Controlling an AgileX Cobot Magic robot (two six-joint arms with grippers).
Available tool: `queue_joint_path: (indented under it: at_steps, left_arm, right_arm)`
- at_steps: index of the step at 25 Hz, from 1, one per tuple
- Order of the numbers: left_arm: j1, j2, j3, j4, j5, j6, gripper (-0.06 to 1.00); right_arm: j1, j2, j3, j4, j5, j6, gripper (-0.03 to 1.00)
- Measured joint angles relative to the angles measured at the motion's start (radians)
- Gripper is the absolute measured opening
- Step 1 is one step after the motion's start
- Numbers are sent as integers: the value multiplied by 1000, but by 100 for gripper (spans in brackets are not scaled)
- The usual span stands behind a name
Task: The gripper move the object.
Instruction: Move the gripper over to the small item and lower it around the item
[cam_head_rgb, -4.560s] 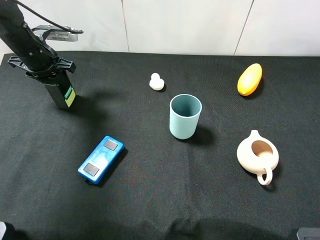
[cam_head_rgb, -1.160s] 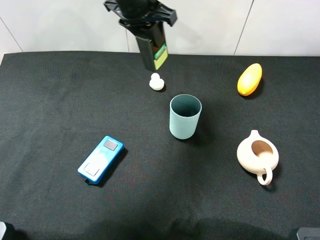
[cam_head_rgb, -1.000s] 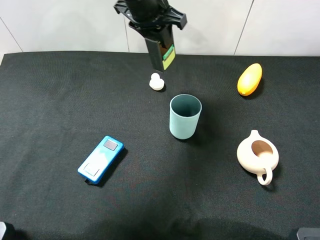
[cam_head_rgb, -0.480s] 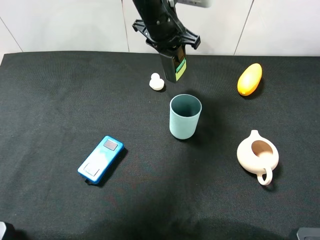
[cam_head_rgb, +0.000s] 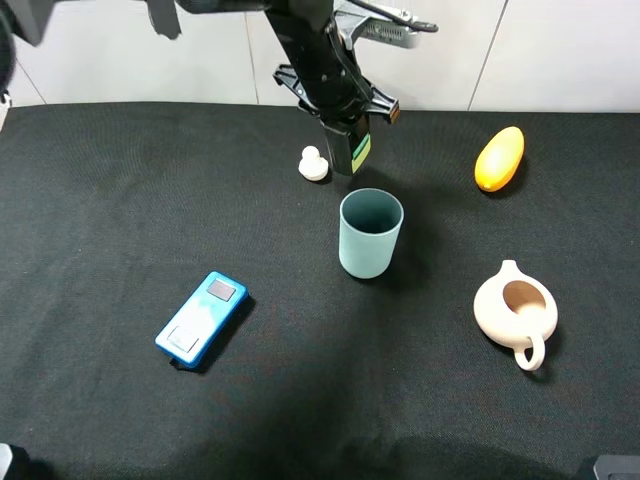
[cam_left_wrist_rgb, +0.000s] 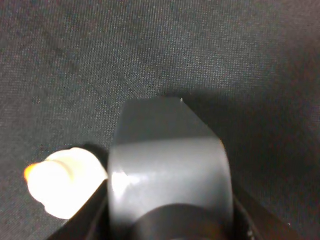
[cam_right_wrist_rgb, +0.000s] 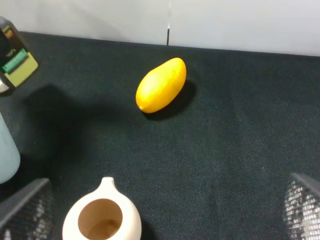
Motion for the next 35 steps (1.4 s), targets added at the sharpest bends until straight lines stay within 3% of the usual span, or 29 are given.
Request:
queue_joint_path:
  at_steps: [14,35]
  left_arm:
    - [0,43,-1,0,-81,-7,48]
    - [0,43,-1,0,-80,-55,50]
  right_arm:
    - [0,0,0,3,0,0,69]
    - [0,0,0,3,0,0,69]
